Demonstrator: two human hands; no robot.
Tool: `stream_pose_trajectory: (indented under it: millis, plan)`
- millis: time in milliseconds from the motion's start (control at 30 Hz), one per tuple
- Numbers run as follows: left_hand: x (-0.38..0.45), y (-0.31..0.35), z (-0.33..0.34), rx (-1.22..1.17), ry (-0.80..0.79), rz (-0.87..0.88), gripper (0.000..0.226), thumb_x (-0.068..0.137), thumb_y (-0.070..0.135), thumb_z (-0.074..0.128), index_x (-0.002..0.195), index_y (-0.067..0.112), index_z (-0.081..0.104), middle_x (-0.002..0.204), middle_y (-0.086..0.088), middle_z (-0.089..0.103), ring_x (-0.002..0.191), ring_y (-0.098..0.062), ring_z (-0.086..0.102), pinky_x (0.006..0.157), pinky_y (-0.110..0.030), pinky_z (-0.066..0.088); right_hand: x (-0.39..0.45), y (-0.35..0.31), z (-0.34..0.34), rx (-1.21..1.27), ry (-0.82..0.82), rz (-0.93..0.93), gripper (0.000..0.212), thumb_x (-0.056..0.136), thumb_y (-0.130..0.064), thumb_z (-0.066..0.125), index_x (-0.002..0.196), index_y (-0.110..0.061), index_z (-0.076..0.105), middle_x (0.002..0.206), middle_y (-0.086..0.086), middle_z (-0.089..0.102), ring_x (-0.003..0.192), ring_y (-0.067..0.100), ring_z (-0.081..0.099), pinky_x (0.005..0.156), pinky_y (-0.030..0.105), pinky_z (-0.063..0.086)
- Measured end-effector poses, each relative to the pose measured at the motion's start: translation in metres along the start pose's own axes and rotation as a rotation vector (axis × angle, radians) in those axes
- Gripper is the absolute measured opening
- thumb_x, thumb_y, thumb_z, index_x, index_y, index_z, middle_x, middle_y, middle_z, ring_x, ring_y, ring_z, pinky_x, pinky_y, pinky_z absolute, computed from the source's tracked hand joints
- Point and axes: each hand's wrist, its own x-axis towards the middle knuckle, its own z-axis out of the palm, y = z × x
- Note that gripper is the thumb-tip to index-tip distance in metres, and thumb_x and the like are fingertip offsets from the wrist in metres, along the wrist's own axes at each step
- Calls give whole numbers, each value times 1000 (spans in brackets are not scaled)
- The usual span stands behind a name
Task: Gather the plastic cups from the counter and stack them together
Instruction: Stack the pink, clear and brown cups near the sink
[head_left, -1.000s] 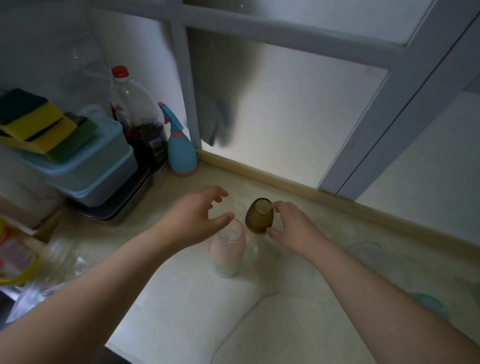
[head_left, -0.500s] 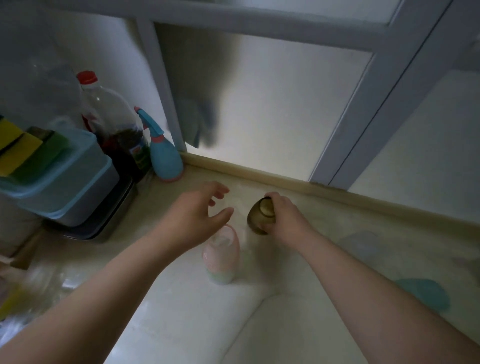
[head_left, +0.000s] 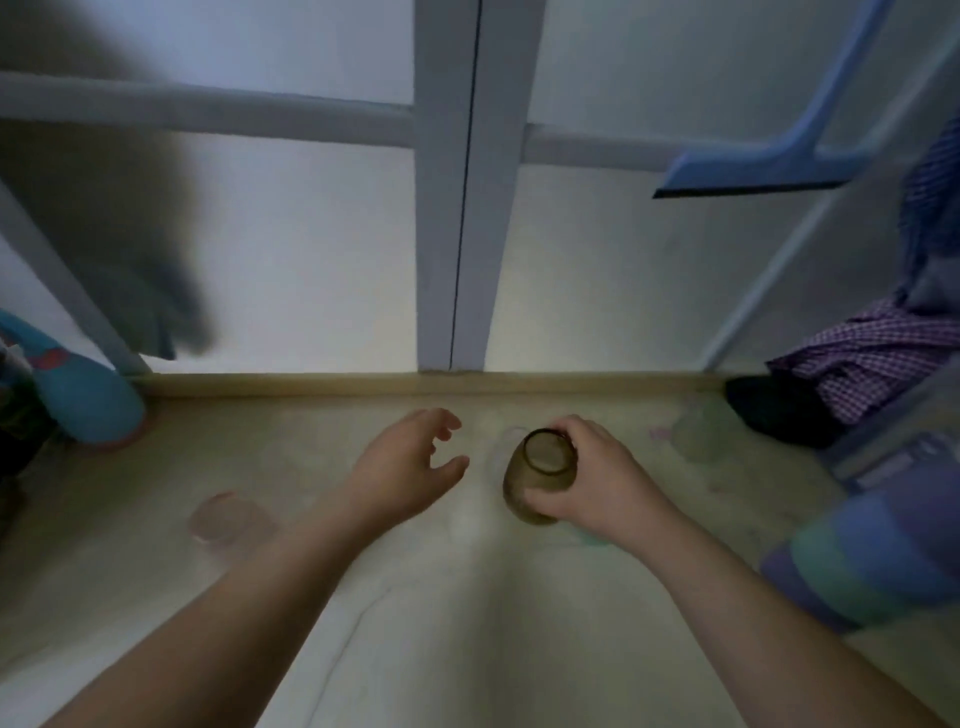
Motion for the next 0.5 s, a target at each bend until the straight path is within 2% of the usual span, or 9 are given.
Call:
stream_pose_trajectory:
  millis: [133,300,400,500]
  plan:
    - [24,10,39,12,-82,-23,50,83,32,62,128,18,46,127,-3,54,107,-18,55,89,-31,47,-19,32,-20,66,99,77,64,59,-35,80,115,-28,50,108,-5,51,104,14,52,94,30,45]
    - [55,14,75,37,-128,-44,66,78,31,69,135,16,38,139,-7,45,122,-25,49,97,-34,41,-29,59,-29,129,219,112,67,60,-30,80,119,-27,50,111,-9,47,109,13,50,97,32,45]
    - [70,13,93,13,-181,-61,75,74,30,73,137,15,34,141,-9,43,124,-27,47,100,-34,40,-32,67,-31,143,225,126,67,62,-30,79,122,-28,49,114,-16,40,114,10,47,100,32,45]
    - [79,9,107,-4,-216,-92,75,73,26,75,135,14,35,138,-12,46,121,-30,48,97,-35,40,-33,71,-31,142,225,133,69,62,-31,79,124,-27,48,123,-14,43,114,11,48,99,34,46]
